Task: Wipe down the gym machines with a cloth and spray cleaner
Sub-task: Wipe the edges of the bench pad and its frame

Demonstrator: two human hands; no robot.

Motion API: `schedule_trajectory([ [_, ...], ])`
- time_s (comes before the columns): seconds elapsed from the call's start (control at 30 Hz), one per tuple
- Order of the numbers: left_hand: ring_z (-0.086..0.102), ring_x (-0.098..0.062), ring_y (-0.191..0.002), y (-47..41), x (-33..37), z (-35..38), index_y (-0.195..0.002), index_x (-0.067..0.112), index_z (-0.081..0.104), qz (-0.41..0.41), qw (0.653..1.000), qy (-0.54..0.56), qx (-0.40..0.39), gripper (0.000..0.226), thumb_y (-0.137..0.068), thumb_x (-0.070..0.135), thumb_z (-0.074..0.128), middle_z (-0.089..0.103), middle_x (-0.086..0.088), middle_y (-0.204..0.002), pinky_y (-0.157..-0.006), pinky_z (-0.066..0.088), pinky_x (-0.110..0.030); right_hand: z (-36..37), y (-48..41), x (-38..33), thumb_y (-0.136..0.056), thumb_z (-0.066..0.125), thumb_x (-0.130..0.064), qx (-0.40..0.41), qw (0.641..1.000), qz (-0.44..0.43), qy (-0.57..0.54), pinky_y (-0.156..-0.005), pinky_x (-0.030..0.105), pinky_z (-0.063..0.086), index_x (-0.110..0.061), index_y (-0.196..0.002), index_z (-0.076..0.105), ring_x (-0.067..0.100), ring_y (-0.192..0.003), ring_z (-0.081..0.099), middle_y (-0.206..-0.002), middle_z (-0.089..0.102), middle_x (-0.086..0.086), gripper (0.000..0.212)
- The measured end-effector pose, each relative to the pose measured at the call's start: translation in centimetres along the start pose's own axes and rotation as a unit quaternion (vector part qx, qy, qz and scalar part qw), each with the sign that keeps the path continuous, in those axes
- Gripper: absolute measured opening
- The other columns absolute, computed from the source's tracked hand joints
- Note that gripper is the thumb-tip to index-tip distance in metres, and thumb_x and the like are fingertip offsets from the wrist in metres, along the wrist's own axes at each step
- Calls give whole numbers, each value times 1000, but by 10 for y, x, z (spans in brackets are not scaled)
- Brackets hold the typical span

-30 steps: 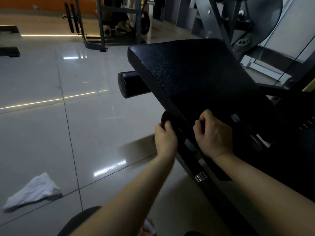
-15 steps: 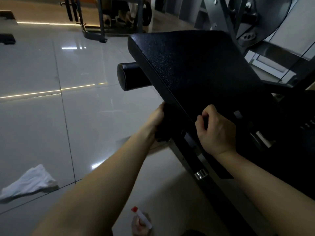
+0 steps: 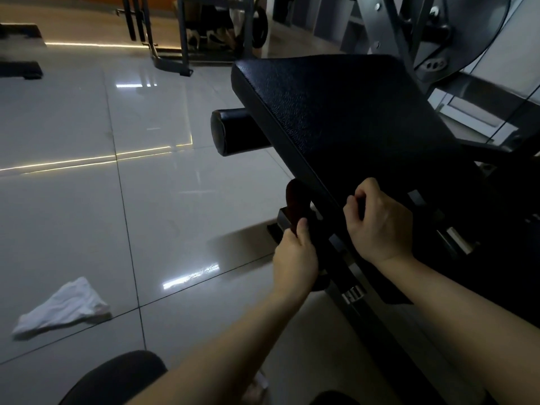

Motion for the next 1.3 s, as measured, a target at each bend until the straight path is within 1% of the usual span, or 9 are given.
schedule_trajectory([
  [0.1, 66, -29, -80, -13, -7, -20, -79, 13, 61, 55, 996, -74, -7, 55, -103, 59, 41, 66, -7, -79, -65, 45, -37, 0, -1, 1, -96, 49, -33, -5, 1000, 1, -11, -51, 30, 35, -17, -91, 46, 17, -55, 48, -67, 48, -7, 16],
  [0.27, 67, -31, -98, -49, 18, 3, -120, 12, 55, -66, 977, 201, -14, 53, -102, 60, 41, 66, -13, -112, -87, 57, -46, -1, 0, 0, -95, 47, -35, -12, 1000, 7, -12, -51, 33, 40, -17, -92, 46, 19, -57, 51, -70, 49, -6, 18],
  [0.4, 72, -30, -91, -64, 17, 14, -91, 14, 71, -126, 943, 305, 33, 51, -94, 61, 53, 75, -11, -96, -86, 59, -43, 0, 0, 2, -96, 48, -34, -1, 1000, 4, -14, -51, 29, 33, -18, -91, 46, 16, -55, 47, -69, 47, -7, 17],
  [0.5, 75, -31, -93, -66, 2, 20, -109, 14, 72, -108, 936, 334, -18, 52, -89, 61, 61, 77, -12, -102, -90, 60, -49, 0, 1, 1, -97, 49, -32, -2, 1000, 9, -9, -50, 27, 27, -18, -91, 46, 15, -55, 45, -69, 46, -8, 16],
  [0.67, 69, -26, -77, -46, -1, 22, -117, 7, 55, -11, 985, 168, 25, 51, -97, 53, 48, 69, -11, -94, -61, 54, -36, 0, 0, 0, -97, 49, -33, 4, 1000, 6, 5, -50, 27, 32, -17, -91, 47, 13, -56, 46, -69, 47, -9, 17],
  [0.8, 71, -28, -82, -17, -11, 10, -106, 14, 61, -18, 999, 16, -37, 59, -94, 67, 40, 71, -9, -93, -78, 60, -44, -1, 0, 1, -97, 51, -32, 3, 1000, 8, -3, -50, 27, 31, -17, -91, 47, 13, -56, 47, -69, 48, -8, 17],
  [0.9, 74, -25, -84, -15, -16, -3, -105, 12, 70, -65, 985, 110, -112, 49, -98, 57, 52, 76, -12, -96, -79, 58, -36, -1, 0, 2, -97, 52, -31, 5, 1000, 6, -7, -47, 22, 23, -17, -90, 47, 12, -54, 44, -68, 48, -9, 16],
  [1.07, 72, -33, -97, -36, 7, 17, -116, 16, 62, -113, 947, 299, 30, 55, -86, 61, 57, 73, -13, -106, -94, 57, -52, -2, 0, 2, -96, 51, -31, 8, 1000, 13, -2, -49, 27, 19, -17, -90, 47, 14, -57, 41, -70, 46, -8, 16],
  [1.3, 73, -28, -86, -17, 0, 32, -108, 12, 65, -59, 969, 238, 29, 49, -99, 57, 49, 74, -9, -94, -83, 61, -45, -2, 2, 1, -97, 48, -34, 17, 1000, 9, 1, -52, 28, 30, -17, -92, 47, 15, -57, 46, -70, 47, -7, 18],
])
Point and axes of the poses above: each hand's wrist, its own y-axis away from the middle knuckle, its own z-axis out of the palm, x = y × z, the point moved 5 cm from there along -y, towards the middle knuckle
